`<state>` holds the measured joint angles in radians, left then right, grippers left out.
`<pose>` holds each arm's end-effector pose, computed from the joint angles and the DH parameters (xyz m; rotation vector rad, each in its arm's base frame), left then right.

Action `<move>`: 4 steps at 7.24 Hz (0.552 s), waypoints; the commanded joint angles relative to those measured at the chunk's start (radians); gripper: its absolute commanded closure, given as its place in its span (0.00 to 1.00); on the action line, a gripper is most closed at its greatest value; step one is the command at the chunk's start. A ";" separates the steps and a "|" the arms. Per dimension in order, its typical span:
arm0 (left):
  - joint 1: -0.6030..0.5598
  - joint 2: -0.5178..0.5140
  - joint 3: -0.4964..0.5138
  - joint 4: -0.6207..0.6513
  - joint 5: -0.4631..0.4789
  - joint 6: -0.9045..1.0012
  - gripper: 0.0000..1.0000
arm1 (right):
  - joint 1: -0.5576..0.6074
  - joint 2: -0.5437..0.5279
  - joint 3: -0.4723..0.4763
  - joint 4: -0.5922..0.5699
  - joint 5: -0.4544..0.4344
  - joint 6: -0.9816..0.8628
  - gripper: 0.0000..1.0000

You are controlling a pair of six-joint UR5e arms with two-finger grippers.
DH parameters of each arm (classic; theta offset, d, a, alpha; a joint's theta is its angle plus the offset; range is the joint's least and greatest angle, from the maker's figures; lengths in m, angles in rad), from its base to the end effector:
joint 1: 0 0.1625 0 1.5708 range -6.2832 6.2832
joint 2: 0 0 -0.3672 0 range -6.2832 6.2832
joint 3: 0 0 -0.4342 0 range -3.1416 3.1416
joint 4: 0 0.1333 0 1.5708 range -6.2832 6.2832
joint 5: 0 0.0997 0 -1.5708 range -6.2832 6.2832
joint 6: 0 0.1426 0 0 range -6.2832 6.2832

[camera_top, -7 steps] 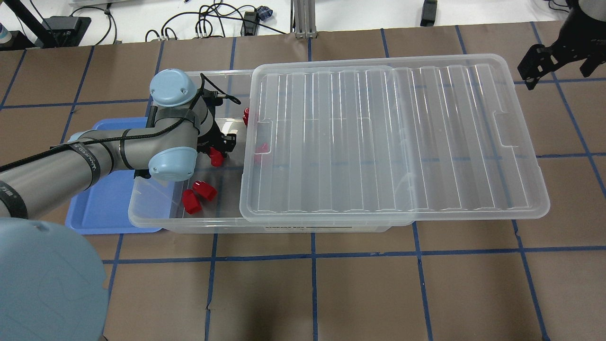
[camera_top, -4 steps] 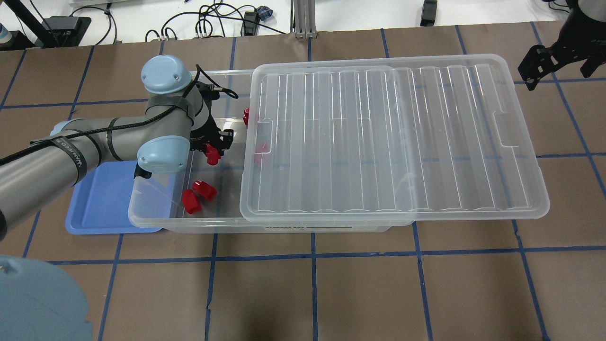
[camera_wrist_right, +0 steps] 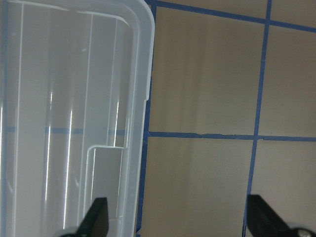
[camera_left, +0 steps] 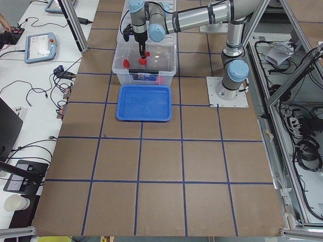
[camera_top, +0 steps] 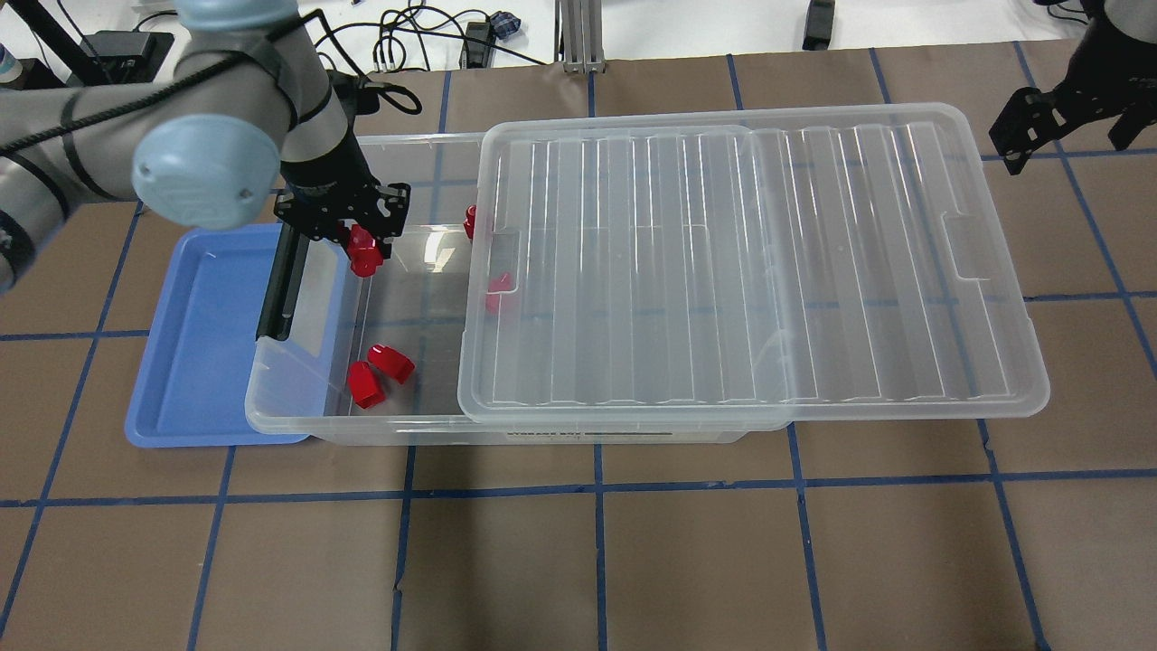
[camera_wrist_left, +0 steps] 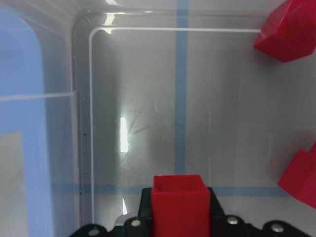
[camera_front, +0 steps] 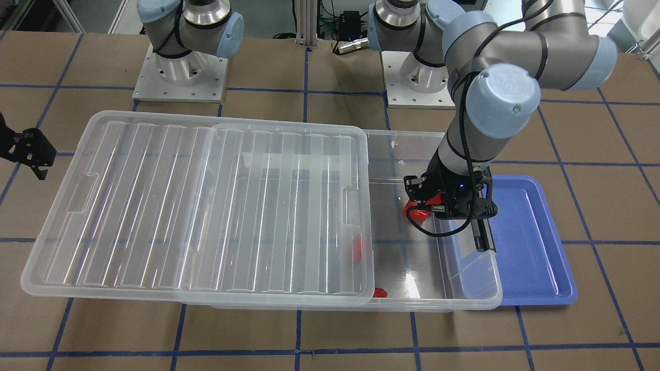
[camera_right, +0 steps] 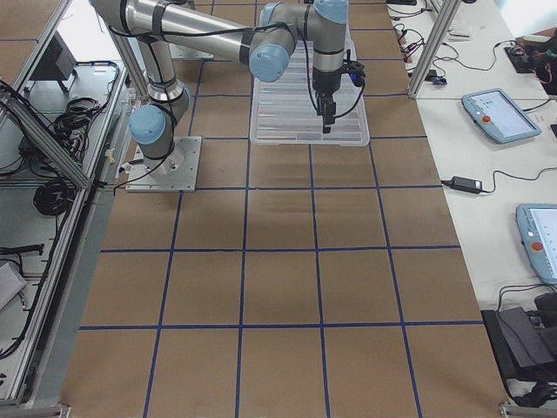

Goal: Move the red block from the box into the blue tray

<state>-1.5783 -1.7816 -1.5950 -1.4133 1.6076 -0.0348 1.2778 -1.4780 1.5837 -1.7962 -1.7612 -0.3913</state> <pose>-0.1325 -0.5865 0.2707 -0.0401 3.1006 0.1190 -0.0662 -0.5874 0.3552 0.1268 -2.9188 0.0713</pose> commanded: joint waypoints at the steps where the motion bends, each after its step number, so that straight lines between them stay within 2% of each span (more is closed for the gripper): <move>1: 0.030 0.021 0.087 -0.121 0.061 0.066 0.87 | 0.002 -0.004 -0.011 0.003 0.002 0.018 0.00; 4: 0.214 0.004 0.070 -0.109 0.054 0.327 0.87 | -0.009 0.005 -0.002 -0.002 -0.009 0.065 0.00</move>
<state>-1.4285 -1.7665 -1.5169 -1.5290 1.6595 0.1906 1.2770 -1.4784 1.5772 -1.7936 -1.7625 -0.3333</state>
